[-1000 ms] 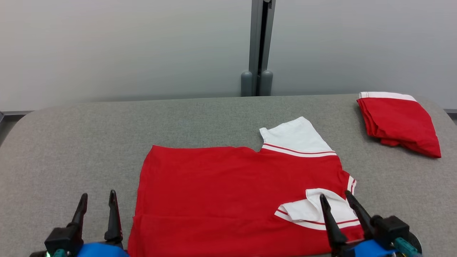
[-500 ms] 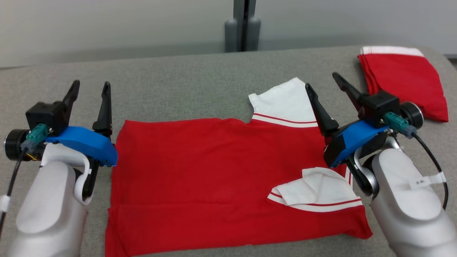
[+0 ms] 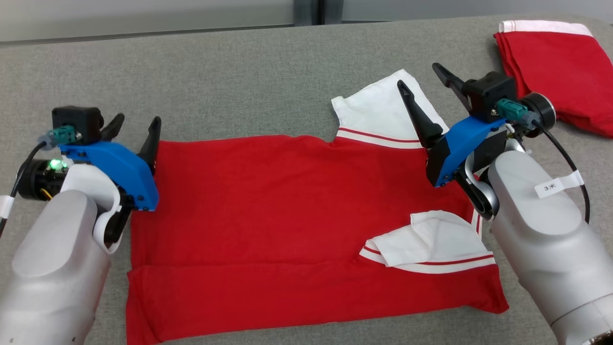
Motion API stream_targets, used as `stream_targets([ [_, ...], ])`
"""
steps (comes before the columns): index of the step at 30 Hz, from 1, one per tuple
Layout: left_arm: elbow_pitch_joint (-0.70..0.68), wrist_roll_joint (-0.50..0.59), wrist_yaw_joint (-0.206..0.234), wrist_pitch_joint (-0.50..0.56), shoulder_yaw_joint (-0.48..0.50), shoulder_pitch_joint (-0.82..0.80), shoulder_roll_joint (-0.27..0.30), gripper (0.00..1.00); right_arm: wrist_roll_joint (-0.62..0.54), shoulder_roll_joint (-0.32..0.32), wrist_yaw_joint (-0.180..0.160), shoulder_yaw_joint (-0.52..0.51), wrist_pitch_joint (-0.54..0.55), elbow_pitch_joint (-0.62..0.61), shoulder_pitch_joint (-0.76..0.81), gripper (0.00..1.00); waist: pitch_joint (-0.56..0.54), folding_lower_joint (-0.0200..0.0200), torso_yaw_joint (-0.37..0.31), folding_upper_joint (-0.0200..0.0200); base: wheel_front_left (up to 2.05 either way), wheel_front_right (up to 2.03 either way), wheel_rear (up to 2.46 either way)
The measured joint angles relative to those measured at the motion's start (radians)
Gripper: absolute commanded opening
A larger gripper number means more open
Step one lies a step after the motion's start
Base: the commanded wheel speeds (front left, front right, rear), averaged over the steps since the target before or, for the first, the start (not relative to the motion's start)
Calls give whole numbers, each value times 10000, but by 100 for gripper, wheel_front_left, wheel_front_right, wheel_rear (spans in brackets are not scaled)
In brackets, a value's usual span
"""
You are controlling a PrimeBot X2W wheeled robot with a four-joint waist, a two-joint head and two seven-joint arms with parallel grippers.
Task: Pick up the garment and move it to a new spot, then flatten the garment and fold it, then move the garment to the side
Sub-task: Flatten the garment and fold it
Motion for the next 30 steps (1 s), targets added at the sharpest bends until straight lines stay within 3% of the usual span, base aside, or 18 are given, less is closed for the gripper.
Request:
stream_targets([
  [9,362,-1233,0,192,-1028,230,104,100,548,-31,0,665,-437,1137,-546,100,248,-1,4,-1,0,0,0],
  [23,1570,-1994,0,336,-2180,-573,-4,100,1189,-8,0,1626,-441,2341,-1307,100,480,-1,-33,-4,0,0,0],
  [25,1783,-2048,0,336,-2259,-700,-140,0,1289,33,0,1737,-430,2468,-1392,100,492,-2,-25,-5,0,0,0],
  [30,2184,-1904,-6,-102,-2623,-884,-324,0,1503,-40,0,1927,-293,2857,-1543,100,424,-1,135,-4,0,0,0],
])
